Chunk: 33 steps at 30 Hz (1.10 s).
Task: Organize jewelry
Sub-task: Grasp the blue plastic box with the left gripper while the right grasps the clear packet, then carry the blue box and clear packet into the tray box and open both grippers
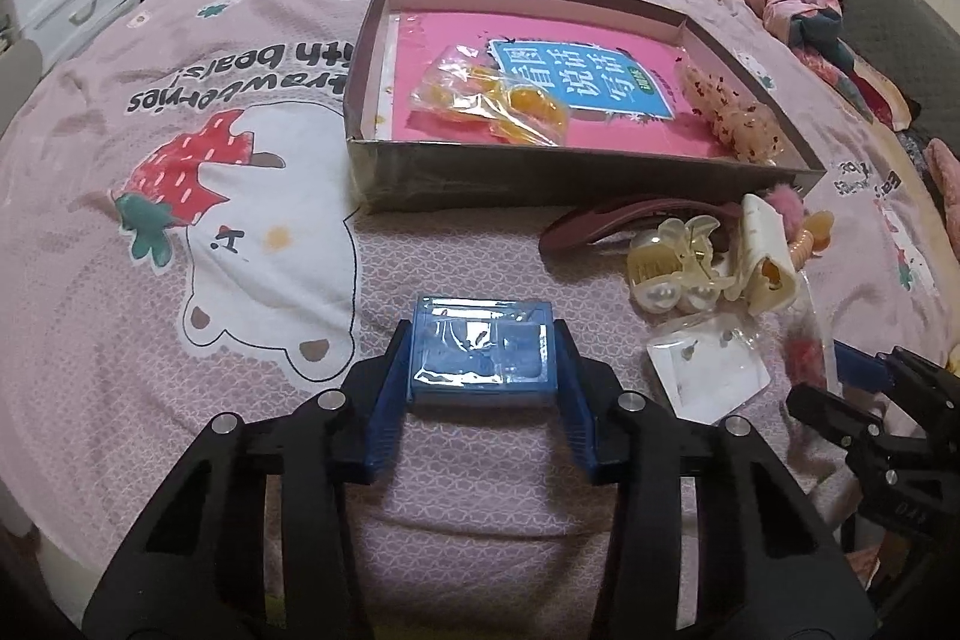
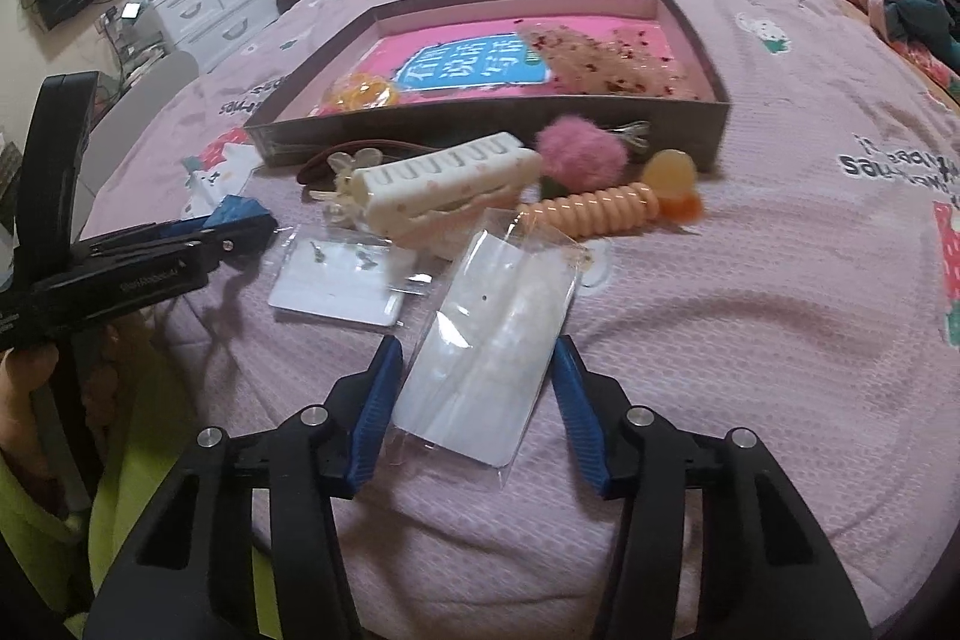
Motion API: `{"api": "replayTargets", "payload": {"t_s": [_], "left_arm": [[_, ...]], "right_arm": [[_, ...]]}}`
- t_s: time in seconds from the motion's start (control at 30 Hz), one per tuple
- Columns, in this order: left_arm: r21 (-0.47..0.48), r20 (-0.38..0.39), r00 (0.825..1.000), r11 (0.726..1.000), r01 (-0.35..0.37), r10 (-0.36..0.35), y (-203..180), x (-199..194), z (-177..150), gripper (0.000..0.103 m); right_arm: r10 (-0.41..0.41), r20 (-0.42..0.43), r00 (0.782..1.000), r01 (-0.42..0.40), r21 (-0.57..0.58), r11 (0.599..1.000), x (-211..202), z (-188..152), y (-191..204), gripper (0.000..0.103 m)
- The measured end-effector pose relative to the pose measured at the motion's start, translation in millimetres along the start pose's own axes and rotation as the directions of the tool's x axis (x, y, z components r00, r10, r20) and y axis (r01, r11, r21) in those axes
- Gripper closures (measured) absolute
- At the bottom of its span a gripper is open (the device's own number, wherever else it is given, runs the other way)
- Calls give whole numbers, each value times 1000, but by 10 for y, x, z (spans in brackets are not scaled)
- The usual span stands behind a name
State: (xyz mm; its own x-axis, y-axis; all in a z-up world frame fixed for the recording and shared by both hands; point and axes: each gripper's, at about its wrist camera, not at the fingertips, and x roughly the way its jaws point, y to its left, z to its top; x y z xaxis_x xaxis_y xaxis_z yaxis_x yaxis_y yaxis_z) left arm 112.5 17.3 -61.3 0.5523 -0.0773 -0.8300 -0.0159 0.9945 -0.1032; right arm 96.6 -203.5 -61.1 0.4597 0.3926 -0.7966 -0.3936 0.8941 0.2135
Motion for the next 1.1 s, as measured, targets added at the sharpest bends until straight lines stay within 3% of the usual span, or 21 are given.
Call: {"api": "replayTargets", "payload": {"t_s": [0.57, 1.1], "left_arm": [[-1, 68, 997, 999, 39, -39, -75, -267, 35, 67], [25, 136, 988, 997, 75, -78, -294, -445, 362, 67]], "right_arm": [[-105, 77, 991, 100, 69, 993, -351, 22, -483, 57], [-69, 124, 990, 73, -28, 997, -468, 369, -365, 57]]}}
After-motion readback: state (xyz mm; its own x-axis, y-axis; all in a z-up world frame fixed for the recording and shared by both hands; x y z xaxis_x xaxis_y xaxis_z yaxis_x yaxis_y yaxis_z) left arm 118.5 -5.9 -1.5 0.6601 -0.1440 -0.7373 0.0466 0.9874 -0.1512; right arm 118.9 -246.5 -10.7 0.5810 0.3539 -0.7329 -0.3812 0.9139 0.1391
